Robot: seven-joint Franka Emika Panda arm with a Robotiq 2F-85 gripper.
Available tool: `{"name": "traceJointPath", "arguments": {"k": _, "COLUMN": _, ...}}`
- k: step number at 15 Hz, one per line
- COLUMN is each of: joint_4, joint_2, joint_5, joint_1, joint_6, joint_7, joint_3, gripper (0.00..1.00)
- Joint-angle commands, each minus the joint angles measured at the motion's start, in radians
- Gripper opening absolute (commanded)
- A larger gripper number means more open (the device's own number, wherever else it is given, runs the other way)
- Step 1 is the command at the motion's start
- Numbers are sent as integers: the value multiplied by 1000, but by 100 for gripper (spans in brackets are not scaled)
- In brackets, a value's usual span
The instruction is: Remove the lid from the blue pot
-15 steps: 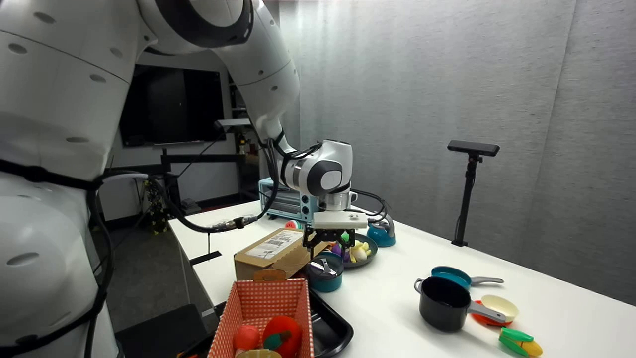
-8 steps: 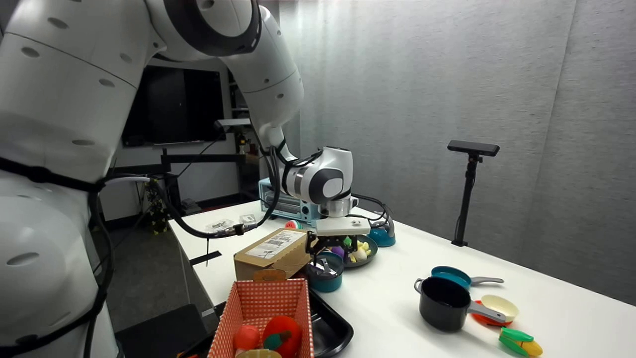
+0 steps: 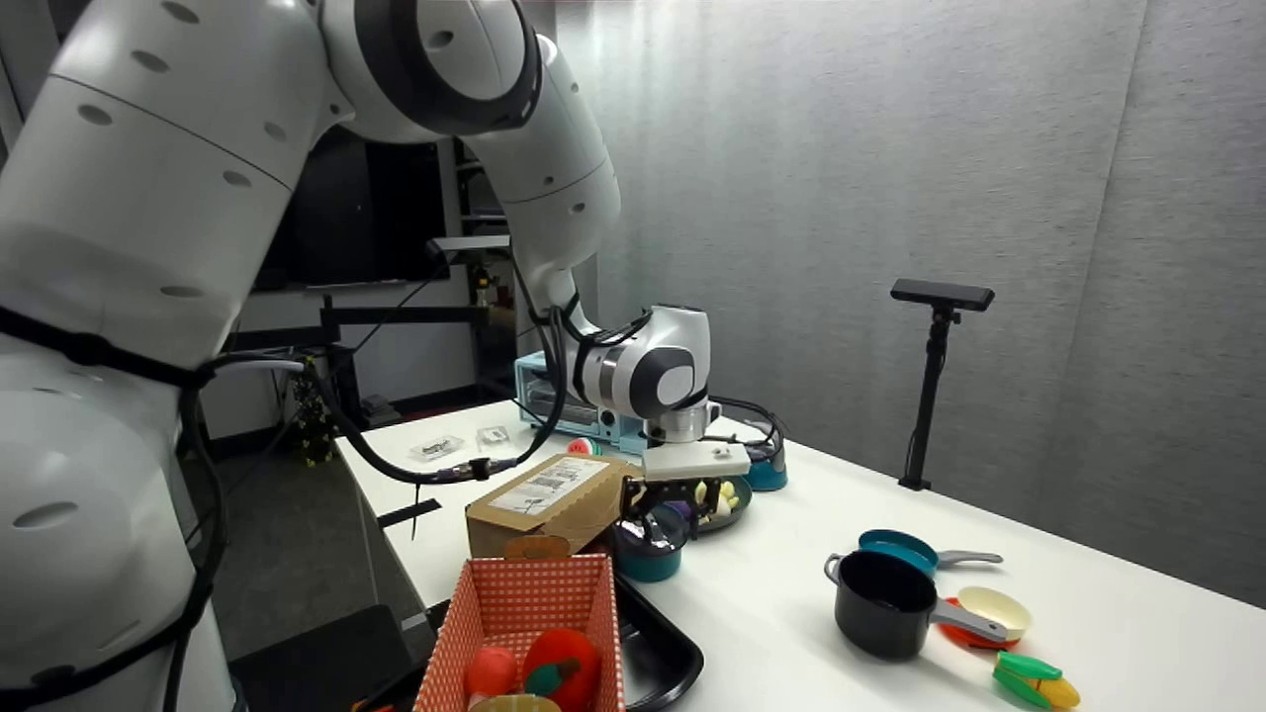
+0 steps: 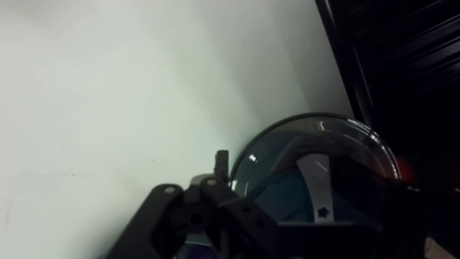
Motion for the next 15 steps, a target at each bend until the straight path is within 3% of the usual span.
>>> {"name": "traceJointPath", "arguments": {"k": 1, "joint_4": 55, "joint_2": 48, "joint_5": -46, "joint_1": 14, "joint_6": 8, "joint_7": 34, "joint_3": -20, "gripper": 43}}
{"name": "traceJointPath", "arguments": {"k": 4, "joint_4": 79, "joint_2": 62, "joint_5": -60, "joint_1": 17, "joint_6": 1, "joint_7": 44, "joint_3": -30, "gripper": 37}}
{"name": "traceJointPath", "arguments": {"k": 8, "joint_4": 111, "joint_2": 86, "joint_5": -62, "joint_1": 18, "joint_6": -2, "joint_7": 66, "joint_3": -40, "gripper": 2}}
{"name": "traceJointPath", "arguments": {"k": 15, "joint_4": 151, "joint_2": 94, "joint_5": -63, "joint_1": 23, "joint_6": -9, "joint_7": 138, "joint_3": -56, "gripper": 3}}
